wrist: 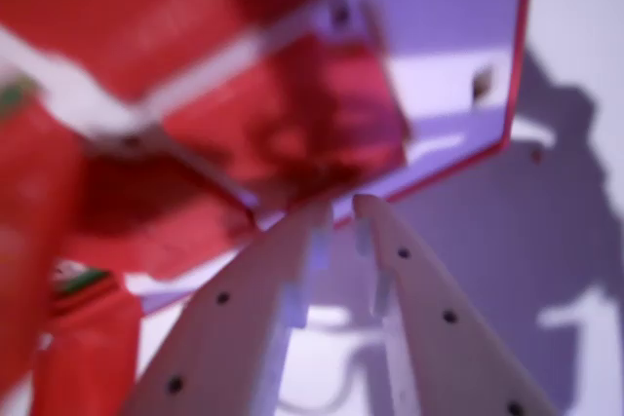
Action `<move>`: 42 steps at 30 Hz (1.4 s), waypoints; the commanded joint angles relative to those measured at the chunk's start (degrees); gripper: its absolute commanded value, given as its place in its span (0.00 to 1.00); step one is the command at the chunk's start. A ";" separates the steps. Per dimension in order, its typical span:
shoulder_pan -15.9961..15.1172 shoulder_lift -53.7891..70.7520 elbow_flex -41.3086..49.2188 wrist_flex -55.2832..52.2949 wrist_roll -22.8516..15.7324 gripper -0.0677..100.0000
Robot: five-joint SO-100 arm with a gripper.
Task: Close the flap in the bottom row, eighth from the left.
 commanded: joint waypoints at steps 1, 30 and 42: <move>0.53 9.58 -4.92 2.37 -0.53 0.02; -11.51 54.05 13.71 9.40 -4.83 0.02; -19.51 78.22 36.04 5.71 -6.24 0.02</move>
